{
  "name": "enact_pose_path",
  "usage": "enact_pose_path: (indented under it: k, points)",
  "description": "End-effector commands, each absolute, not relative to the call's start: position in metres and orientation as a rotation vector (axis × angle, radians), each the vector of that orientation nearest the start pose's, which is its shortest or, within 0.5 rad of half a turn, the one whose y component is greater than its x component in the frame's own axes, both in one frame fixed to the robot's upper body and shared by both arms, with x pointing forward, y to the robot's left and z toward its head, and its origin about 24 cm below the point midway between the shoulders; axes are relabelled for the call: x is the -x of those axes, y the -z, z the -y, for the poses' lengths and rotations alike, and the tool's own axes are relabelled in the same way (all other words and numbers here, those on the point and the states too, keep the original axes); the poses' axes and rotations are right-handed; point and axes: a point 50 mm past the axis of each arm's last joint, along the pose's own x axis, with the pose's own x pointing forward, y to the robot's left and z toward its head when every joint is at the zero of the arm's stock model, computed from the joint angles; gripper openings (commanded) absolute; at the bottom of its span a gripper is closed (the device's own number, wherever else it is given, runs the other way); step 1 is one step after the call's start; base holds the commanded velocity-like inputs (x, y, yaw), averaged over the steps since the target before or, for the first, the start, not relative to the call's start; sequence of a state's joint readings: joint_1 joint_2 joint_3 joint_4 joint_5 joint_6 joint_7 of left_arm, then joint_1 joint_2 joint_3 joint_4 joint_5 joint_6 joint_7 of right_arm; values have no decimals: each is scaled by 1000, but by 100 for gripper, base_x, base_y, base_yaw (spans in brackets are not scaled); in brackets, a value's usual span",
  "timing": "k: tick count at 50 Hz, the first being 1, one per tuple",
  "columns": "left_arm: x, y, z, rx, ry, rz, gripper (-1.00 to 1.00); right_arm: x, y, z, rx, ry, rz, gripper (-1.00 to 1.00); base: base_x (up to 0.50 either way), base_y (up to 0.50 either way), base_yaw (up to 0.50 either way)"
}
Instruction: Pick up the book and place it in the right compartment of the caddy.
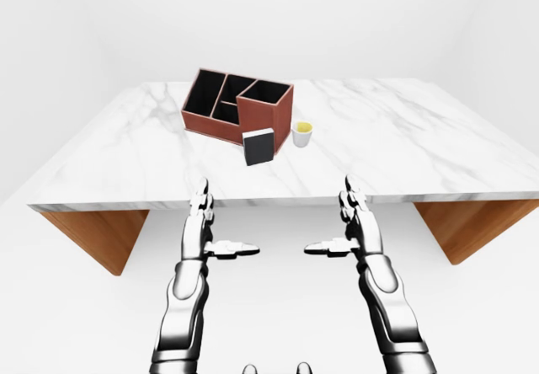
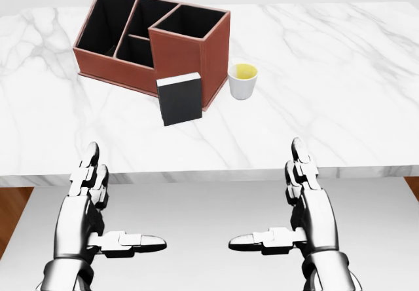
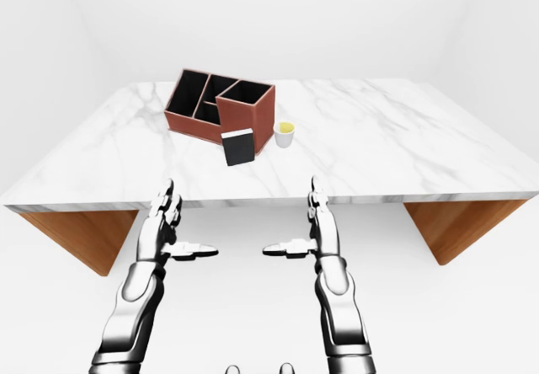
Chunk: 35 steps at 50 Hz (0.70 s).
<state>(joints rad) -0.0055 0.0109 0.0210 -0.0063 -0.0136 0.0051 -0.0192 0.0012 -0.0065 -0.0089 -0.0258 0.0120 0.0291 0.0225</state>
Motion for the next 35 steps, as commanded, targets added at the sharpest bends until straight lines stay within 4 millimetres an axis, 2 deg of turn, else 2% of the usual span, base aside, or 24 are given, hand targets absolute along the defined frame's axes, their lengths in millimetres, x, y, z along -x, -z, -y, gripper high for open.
enact_pose_path:
  k: [1,7,10,14,18,25,28,31,35]
  points:
    - [-258,-53,-168,10,-7,31,100,-252,-59,152,-10,-65,25,100,0,0,0]
    - [-256,-58,-169,10,-15,45,100,-252,-72,154,0,-51,78,100,0,0,0]
    - [-255,-57,-169,1,-13,51,100,-252,-72,154,2,-67,80,100,0,0,0]
    - [-254,-57,-168,1,-11,51,100,-252,-64,152,88,-72,68,100,0,0,0]
    - [-253,-57,-168,0,-9,52,100,-251,-72,153,18,-77,99,100,0,0,0]
    - [-251,-59,-169,-1,-11,54,100,-247,-79,151,26,-127,133,100,0,0,0]
    - [-250,-60,-169,-1,-8,57,100,-247,-83,149,68,-126,171,100,2,0,49]
    - [-250,-61,-170,4,-9,57,100,-250,-82,150,55,-117,133,100,3,0,50]
    - [-249,-63,-170,3,-8,62,100,-250,-86,150,62,-89,136,100,0,0,0]
